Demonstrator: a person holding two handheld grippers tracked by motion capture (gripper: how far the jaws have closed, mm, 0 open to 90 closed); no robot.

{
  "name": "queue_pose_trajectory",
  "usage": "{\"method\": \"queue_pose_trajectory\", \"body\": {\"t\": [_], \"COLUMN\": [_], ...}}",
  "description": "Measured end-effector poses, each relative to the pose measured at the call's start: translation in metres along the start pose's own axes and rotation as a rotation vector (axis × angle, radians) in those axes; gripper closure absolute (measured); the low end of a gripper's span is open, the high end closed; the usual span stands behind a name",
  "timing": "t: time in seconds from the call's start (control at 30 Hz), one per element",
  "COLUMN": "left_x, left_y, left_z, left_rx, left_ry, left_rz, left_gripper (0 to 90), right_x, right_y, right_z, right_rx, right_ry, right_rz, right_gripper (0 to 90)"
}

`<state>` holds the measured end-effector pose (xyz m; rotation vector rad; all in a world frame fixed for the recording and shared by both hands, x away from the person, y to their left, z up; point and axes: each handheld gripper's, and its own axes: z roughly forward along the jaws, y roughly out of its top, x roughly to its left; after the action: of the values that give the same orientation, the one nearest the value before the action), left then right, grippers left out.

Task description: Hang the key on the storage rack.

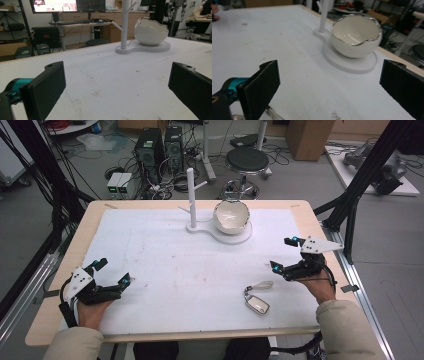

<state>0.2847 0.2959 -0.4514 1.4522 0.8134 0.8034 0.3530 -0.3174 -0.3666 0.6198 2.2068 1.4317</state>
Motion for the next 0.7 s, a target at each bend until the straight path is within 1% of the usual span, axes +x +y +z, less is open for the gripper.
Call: {"method": "queue_pose_trajectory", "body": {"t": [0.03, 0.07, 0.1, 0.13, 0.17, 0.2, 0.23, 0.27, 0.3, 0.33, 0.37, 0.4, 0.43, 0.47, 0.5, 0.6, 0.63, 0.67, 0.7], "left_x": [0.000, 0.000, 0.000, 0.000, 0.000, 0.000, 0.000, 0.000, 0.000, 0.000, 0.000, 0.000, 0.000, 0.000, 0.000, 0.000, 0.000, 0.000, 0.000], "left_y": [0.000, 0.000, 0.000, 0.000, 0.000, 0.000, 0.000, 0.000, 0.000, 0.000, 0.000, 0.000, 0.000, 0.000, 0.000, 0.000, 0.000, 0.000, 0.000], "left_z": [0.000, 0.000, 0.000, 0.000, 0.000, 0.000, 0.000, 0.000, 0.000, 0.000, 0.000, 0.000, 0.000, 0.000, 0.000, 0.000, 0.000, 0.000, 0.000], "left_rx": [0.000, 0.000, 0.000, 0.000, 0.001, 0.001, 0.001, 0.000, 0.000, 0.000, 0.000, 0.001, 0.000, 0.001, 0.001, 0.001, 0.001, 0.001, 0.001], "left_ry": [0.000, 0.001, 0.001, 0.001, 0.002, 0.002, 0.002, 0.002, 0.003, 0.001, 0.002, 0.003, 0.003, 0.003, 0.002, 0.003, 0.002, 0.002, 0.003], "left_rz": [0.000, 0.000, 0.000, 0.001, 0.002, 0.002, 0.001, 0.001, 0.000, 0.001, 0.000, 0.000, 0.000, 0.000, 0.002, 0.002, 0.002, 0.002, 0.002], "left_gripper": [1.7, 1.7, 1.7, 1.7, 1.7, 1.7, 1.7, 1.7, 1.7, 1.7, 1.7, 1.7, 1.7, 1.7, 1.7, 1.7, 1.7, 1.7, 1.7], "right_x": [0.000, -0.001, -0.001, -0.001, -0.002, -0.003, -0.003, -0.003, -0.003, -0.003, -0.003, -0.003, -0.001, -0.001, 0.000, 0.000, 0.000, 0.000, 0.000], "right_y": [0.004, 0.008, 0.008, 0.010, 0.012, 0.013, 0.013, 0.014, 0.015, 0.016, 0.016, 0.016, 0.017, 0.017, 0.016, 0.014, 0.014, 0.012, 0.010], "right_z": [0.002, 0.005, 0.005, 0.007, 0.010, 0.011, 0.011, 0.013, 0.017, 0.019, 0.021, 0.021, 0.026, 0.028, 0.030, 0.035, 0.035, 0.038, 0.040], "right_rx": [0.026, 0.069, 0.069, 0.100, 0.136, 0.158, 0.158, 0.193, 0.262, 0.276, 0.302, 0.302, 0.345, 0.354, 0.372, 0.407, 0.407, 0.440, 0.456], "right_ry": [0.021, 0.050, 0.050, 0.061, 0.095, 0.108, 0.108, 0.119, 0.151, 0.161, 0.185, 0.185, 0.215, 0.230, 0.235, 0.248, 0.248, 0.257, 0.266], "right_rz": [-0.015, -0.039, -0.039, -0.056, -0.085, -0.102, -0.102, -0.110, -0.156, -0.176, -0.181, -0.181, -0.200, -0.216, -0.216, -0.241, -0.241, -0.252, -0.251], "right_gripper": [2.0, 2.1, 2.1, 2.0, 2.0, 2.0, 2.0, 2.0, 2.1, 2.0, 2.1, 2.1, 2.0, 2.1, 2.1, 2.1, 2.1, 2.1, 2.1]}}
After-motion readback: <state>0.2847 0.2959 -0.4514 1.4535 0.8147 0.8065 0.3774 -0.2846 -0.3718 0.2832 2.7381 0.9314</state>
